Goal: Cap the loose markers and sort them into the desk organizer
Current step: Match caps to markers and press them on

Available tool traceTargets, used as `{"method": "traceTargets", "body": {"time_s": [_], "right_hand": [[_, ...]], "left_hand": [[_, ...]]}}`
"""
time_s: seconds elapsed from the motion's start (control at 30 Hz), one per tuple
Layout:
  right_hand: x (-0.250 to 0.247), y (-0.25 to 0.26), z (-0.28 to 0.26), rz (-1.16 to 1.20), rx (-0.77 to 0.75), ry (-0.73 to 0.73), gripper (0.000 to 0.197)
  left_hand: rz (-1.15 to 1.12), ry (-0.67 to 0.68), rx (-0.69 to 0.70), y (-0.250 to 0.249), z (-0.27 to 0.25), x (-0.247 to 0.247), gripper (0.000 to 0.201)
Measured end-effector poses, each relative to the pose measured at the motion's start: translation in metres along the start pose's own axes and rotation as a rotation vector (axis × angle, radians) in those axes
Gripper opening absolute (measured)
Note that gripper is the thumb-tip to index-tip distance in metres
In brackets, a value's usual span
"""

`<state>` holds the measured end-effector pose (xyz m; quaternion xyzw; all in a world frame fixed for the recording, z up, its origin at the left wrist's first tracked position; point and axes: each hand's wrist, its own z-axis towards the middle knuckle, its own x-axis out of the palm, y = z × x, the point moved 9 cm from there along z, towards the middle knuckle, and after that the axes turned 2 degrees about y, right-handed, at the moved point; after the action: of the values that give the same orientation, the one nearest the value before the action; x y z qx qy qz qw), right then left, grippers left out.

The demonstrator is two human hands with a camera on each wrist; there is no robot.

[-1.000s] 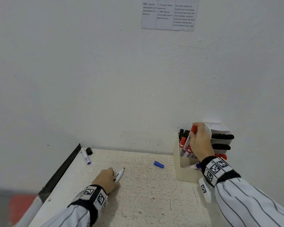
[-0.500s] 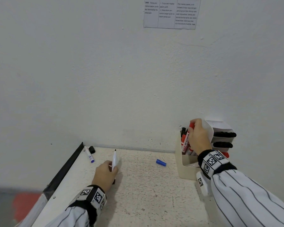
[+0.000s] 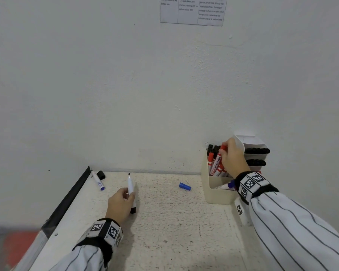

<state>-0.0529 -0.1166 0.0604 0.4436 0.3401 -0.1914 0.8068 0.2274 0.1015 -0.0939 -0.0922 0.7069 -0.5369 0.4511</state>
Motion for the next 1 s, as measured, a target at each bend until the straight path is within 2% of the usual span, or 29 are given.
{"method": "traceTargets", "body": {"time_s": [0.1,0.23,0.37,0.6,0.73,0.9,1.0], "right_hand": [[-0.002,0.003,0.003,-0.035,0.012,-0.007,0.014],[-0.002,0.011,0.008,-0.032,-0.009,-0.004,0.01],[-0.024,0.017,0.013,0.082,-0.042,-0.158,0.003],[-0.051,0.01,0.002,0.154,-0.177,-0.379,0.01],[-0.05,0.009,-0.004,0.178,-0.203,-0.369,0.011],[-0.049,0.025,-0.003,0.186,-0.244,-0.257,0.004],[-0.054,0.019,-0.002,0.268,-0.238,-0.303,0.012]], "left_hand": [[0.02,0.017,0.006,-0.001,0.0,0.003,0.034],[0.027,0.025,0.021,-0.005,-0.001,0.004,0.035],[0.036,0.04,0.033,-0.007,-0.002,0.006,0.035],[0.028,0.027,0.025,-0.008,-0.004,0.004,0.035],[0.03,0.037,0.03,-0.01,-0.005,0.007,0.035],[0.039,0.045,0.03,-0.01,-0.005,0.008,0.035],[0.032,0.052,0.023,-0.009,-0.005,0.009,0.035]]}}
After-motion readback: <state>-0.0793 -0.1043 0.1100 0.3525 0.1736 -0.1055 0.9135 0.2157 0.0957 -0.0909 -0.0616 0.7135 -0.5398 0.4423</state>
